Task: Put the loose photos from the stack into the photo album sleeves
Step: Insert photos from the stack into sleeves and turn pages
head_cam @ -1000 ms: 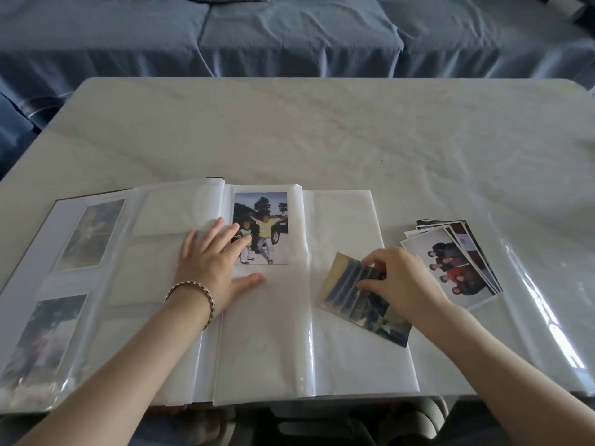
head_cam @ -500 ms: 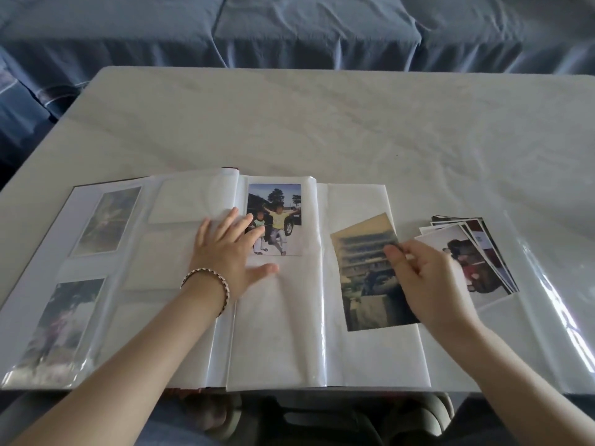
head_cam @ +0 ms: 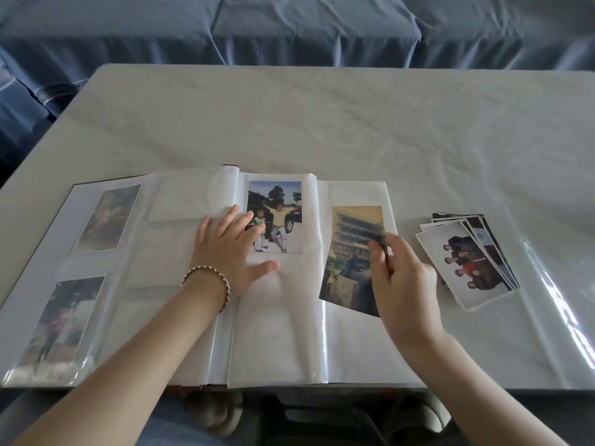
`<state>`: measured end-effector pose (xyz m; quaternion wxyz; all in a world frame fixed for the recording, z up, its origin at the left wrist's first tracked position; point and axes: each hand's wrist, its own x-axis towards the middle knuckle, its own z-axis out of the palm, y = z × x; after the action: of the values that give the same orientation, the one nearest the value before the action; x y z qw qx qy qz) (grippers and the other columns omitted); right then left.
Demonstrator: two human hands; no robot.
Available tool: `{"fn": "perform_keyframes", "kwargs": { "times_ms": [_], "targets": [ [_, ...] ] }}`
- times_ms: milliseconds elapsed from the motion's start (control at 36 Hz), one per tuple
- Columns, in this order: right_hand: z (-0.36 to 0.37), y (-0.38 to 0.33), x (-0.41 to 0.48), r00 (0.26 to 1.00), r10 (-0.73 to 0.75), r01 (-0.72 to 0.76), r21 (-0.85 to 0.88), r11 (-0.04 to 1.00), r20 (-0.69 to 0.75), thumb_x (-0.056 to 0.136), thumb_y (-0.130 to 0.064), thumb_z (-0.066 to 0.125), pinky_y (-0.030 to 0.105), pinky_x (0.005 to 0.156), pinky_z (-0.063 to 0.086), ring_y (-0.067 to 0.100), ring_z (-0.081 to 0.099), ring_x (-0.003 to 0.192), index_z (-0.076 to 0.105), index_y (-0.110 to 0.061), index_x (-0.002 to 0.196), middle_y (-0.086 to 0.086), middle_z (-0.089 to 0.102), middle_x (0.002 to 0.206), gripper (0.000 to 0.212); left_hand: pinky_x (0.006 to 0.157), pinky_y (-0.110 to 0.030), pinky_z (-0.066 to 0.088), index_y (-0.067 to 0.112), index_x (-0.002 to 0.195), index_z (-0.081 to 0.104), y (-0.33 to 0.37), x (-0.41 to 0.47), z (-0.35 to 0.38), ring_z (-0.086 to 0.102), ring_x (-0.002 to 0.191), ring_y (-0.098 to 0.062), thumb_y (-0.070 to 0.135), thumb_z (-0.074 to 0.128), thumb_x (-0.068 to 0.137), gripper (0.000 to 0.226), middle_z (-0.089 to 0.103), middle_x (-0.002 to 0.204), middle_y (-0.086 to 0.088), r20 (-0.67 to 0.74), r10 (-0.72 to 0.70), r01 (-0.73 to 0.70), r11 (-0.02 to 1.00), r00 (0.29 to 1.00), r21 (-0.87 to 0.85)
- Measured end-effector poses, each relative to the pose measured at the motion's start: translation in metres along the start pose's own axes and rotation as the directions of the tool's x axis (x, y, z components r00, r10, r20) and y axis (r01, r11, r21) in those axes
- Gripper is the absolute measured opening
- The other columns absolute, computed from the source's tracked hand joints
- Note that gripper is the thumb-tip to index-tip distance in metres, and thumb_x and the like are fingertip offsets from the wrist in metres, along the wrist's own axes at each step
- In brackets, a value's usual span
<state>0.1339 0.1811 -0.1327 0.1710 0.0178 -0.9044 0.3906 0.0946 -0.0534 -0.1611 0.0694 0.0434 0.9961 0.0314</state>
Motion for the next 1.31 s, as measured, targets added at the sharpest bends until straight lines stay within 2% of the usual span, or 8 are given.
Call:
{"fn": "perform_keyframes", "kwargs": {
  "times_ms": [194,556,750,806,917,1000,1111,1306],
  "targets": [
    [0.003,-0.001,0.005,1.0,0.01,-0.01,-0.016,1.0,-0.009,0.094,-0.008,0.05,0.041,0.043,0.048,0.03,0.058,0.05,0.062,0.003,0.106,0.01,0.061,0.058,0.02,0.11,-0.037,-0.013,0.037,0.144,0.023,0.0,-0.001,0.001,-0.012,0.143,-0.007,0.072,0.036,0.081,0.073,0.006,0.157,0.013,-0.007,0.0,0.0,1.0,1.0,0.0],
    [0.011,-0.003,0.002,0.98,-0.176,0.165,-0.119,0.979,-0.088,0.085,-0.002,0.053,0.026,0.029,0.036,0.029,0.045,0.032,0.065,0.008,0.097,0.013,0.055,0.047,0.02,0.111,-0.038,-0.013,0.036,0.145,0.021,-0.001,0.001,0.003,-0.014,0.142,-0.007,0.074,0.033,0.08,0.076,0.006,0.157,0.012,-0.003,-0.005,0.004,1.0,1.0,-0.01],
    [0.015,0.006,-0.017,0.998,-0.017,0.02,-0.048,0.999,0.062,0.094,-0.009,0.05,0.035,0.037,0.047,0.025,0.057,0.044,0.064,0.0,0.106,0.008,0.062,0.059,0.02,0.105,-0.031,-0.02,0.038,0.143,0.027,-0.001,0.0,0.003,-0.01,0.142,-0.004,0.074,0.04,0.077,0.077,0.01,0.156,0.014,-0.023,-0.008,0.006,0.998,1.0,-0.062],
    [0.016,0.006,-0.024,0.985,0.09,-0.093,0.01,0.996,0.15,0.096,-0.015,0.047,0.021,0.04,0.046,0.01,0.058,0.048,0.062,-0.01,0.106,-0.003,0.059,0.061,0.018,0.107,-0.031,-0.017,0.037,0.143,0.028,0.0,-0.002,0.002,-0.007,0.142,-0.004,0.074,0.042,0.077,0.077,0.012,0.156,0.013,-0.04,-0.003,0.0,0.997,0.999,-0.078],
    [0.016,0.009,-0.037,0.888,0.255,-0.319,0.113,0.941,0.384,0.096,-0.025,0.045,0.01,0.042,0.044,-0.018,0.057,0.062,0.045,-0.035,0.097,-0.026,0.055,0.069,0.01,0.111,-0.035,-0.013,0.036,0.144,0.028,0.001,-0.002,0.0,-0.006,0.143,-0.006,0.072,0.043,0.078,0.076,0.012,0.156,0.012,-0.051,0.006,-0.009,0.998,0.999,-0.064],
    [0.013,0.013,-0.039,0.812,0.31,-0.409,0.104,0.906,0.494,0.095,-0.029,0.047,0.013,0.041,0.045,-0.009,0.06,0.061,0.048,-0.032,0.083,-0.023,0.059,0.073,0.012,0.11,-0.034,-0.014,0.036,0.144,0.027,0.0,-0.003,0.0,-0.007,0.143,-0.006,0.07,0.043,0.08,0.074,0.01,0.156,0.012,-0.049,0.008,-0.011,0.998,0.999,-0.055],
    [0.005,0.019,-0.035,0.735,0.287,-0.38,0.023,0.925,0.614,0.094,-0.033,0.049,0.011,0.038,0.04,-0.007,0.059,0.055,0.053,-0.024,0.08,-0.014,0.061,0.071,0.016,0.11,-0.034,-0.014,0.036,0.144,0.028,-0.001,-0.003,0.0,-0.008,0.143,-0.006,0.07,0.043,0.08,0.074,0.01,0.156,0.012,-0.046,0.01,-0.012,0.998,0.999,-0.054],
    [-0.005,0.019,-0.013,0.546,0.244,-0.371,-0.03,0.928,0.802,0.094,-0.031,0.048,0.012,0.038,0.038,0.004,0.056,0.038,0.056,-0.021,0.077,-0.011,0.061,0.047,0.021,0.111,-0.037,-0.012,0.037,0.144,0.026,0.0,-0.003,0.0,-0.008,0.143,-0.006,0.071,0.041,0.08,0.074,0.009,0.157,0.012,-0.037,0.006,-0.008,0.999,0.999,-0.044]
  ]
}}
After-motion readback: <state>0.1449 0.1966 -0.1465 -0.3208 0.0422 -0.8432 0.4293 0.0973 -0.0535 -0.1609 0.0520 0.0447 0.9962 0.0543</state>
